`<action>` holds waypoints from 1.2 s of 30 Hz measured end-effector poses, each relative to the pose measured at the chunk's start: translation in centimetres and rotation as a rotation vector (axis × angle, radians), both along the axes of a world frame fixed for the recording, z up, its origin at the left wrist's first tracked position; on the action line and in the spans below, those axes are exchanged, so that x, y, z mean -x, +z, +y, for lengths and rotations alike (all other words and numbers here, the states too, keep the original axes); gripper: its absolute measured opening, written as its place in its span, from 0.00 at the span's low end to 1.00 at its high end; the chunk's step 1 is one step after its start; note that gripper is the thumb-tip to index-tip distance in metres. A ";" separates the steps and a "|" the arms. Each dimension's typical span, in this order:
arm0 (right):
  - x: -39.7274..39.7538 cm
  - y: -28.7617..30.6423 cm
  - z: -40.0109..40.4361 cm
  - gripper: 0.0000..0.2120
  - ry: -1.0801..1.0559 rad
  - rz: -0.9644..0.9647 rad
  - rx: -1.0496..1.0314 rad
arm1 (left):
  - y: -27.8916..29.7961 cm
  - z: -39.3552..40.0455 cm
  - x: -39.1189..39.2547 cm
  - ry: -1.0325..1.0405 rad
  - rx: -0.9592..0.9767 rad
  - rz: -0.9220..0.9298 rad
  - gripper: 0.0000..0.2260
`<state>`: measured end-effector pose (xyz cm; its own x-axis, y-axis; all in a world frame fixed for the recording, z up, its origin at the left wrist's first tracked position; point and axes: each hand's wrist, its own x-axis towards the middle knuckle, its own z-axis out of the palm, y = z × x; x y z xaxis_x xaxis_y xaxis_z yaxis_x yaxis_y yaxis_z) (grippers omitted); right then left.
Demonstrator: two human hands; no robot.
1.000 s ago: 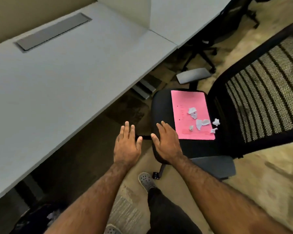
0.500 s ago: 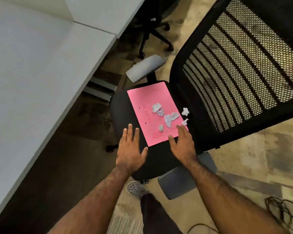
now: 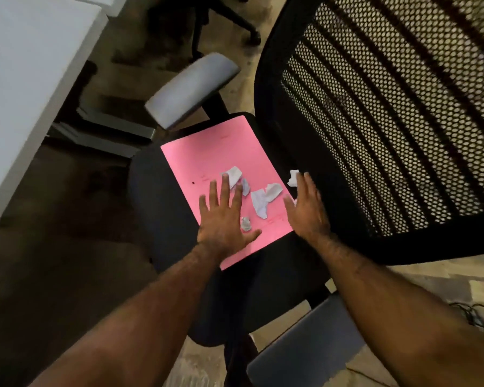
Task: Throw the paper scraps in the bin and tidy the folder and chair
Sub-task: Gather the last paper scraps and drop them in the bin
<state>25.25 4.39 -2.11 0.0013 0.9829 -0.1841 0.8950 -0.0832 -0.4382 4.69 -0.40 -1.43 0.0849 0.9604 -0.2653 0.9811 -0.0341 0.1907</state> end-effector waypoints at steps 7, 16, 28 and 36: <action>-0.1 -5.8 3.7 0.32 0.146 -0.111 -0.134 | -5.0 4.9 0.1 -0.160 -0.007 0.050 0.56; 0.2 -7.9 4.2 0.13 0.134 -0.279 -0.421 | -6.0 3.9 1.5 -0.280 -0.261 0.009 0.17; 2.6 -5.1 3.9 0.19 0.110 0.002 -0.371 | -4.4 4.4 2.4 -0.214 -0.119 -0.018 0.11; 6.6 -5.8 0.8 0.31 0.230 -0.258 -0.153 | -5.1 3.9 2.5 -0.149 -0.215 -0.068 0.18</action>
<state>18.66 5.16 -7.93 -0.1959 0.9789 -0.0577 0.9652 0.1821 -0.1879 2.20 3.46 -6.52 0.2400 0.9697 -0.0453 0.9473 -0.2237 0.2291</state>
